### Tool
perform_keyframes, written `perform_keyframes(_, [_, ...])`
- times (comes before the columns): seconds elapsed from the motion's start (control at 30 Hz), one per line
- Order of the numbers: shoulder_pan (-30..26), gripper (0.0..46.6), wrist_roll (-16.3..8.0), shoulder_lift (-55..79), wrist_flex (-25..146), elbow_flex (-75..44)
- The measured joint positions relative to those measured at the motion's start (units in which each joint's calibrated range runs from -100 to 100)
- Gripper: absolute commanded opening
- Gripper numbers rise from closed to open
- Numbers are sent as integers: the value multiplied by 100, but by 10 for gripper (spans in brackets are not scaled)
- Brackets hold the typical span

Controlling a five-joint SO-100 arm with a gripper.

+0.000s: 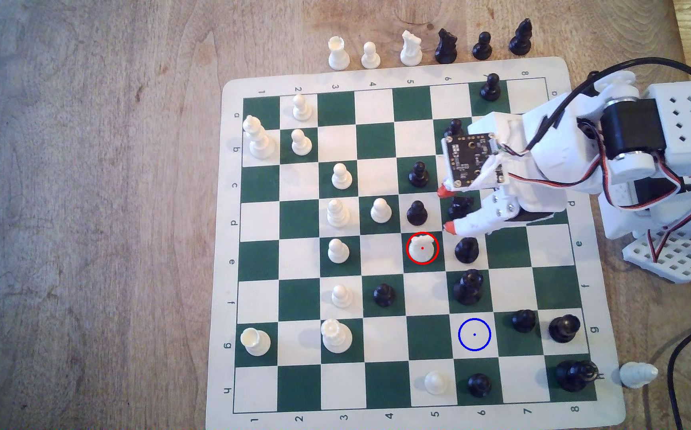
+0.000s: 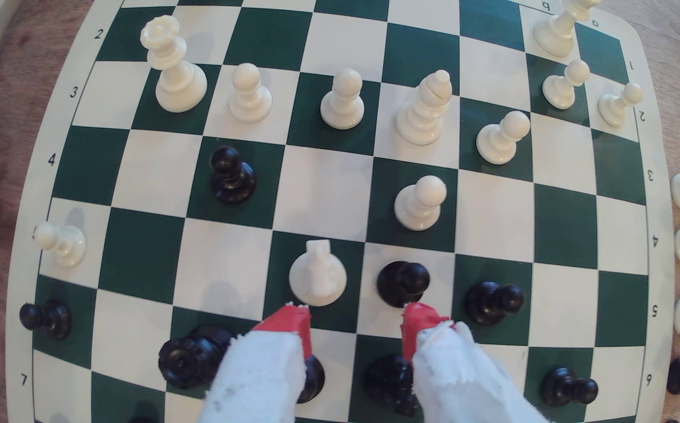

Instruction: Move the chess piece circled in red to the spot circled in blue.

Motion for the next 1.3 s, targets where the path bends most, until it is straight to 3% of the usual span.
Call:
perform_keyframes(0.5, [-310, 111, -332, 1458, -773, -27])
perform_keyframes(1.3, [-376, 96, -342, 2807, -1960, -36])
